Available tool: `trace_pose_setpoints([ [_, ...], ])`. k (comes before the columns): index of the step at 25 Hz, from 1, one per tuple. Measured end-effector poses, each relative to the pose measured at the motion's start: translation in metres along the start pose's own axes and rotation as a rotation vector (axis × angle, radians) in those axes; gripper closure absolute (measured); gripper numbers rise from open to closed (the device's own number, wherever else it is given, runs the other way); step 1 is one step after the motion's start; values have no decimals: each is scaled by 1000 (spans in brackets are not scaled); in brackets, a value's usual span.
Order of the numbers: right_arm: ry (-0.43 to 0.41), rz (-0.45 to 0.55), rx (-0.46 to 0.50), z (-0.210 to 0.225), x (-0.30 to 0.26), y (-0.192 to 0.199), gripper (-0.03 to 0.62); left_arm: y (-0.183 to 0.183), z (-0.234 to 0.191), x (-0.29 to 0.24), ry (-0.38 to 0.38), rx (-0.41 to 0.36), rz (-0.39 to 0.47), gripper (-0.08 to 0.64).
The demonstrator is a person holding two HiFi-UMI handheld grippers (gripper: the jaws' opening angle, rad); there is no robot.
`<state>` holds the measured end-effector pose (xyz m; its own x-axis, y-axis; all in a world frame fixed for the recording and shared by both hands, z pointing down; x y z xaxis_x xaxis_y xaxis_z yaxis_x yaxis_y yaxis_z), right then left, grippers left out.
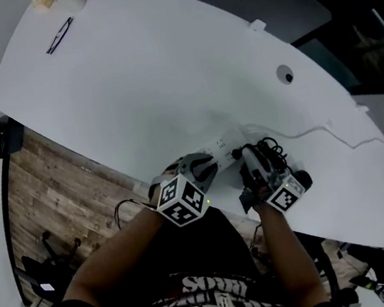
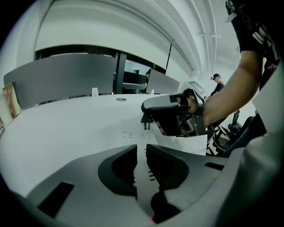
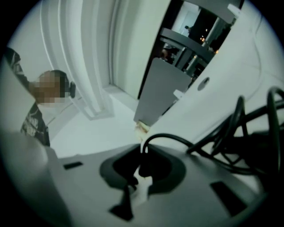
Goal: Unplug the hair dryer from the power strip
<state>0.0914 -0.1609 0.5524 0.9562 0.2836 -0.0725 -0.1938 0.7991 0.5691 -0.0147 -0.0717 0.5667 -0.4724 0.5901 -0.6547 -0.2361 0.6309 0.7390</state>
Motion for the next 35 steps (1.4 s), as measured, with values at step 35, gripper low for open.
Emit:
trace_pose_setpoints([
  [35, 372, -129, 788, -34, -25, 41, 505, 10, 1, 0, -4, -26, -72, 469],
])
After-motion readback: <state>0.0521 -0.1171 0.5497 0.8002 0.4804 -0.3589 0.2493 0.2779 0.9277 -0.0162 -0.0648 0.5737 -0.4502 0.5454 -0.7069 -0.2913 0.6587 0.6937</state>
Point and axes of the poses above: the fingertips, and each gripper's own axes: x backward along the fingers, z to its right, y out of its underside, the point moved 5 cm from there along x, backward along the fingers, and after that the axes turned 1 degree about -y, right-handed, at the moved point
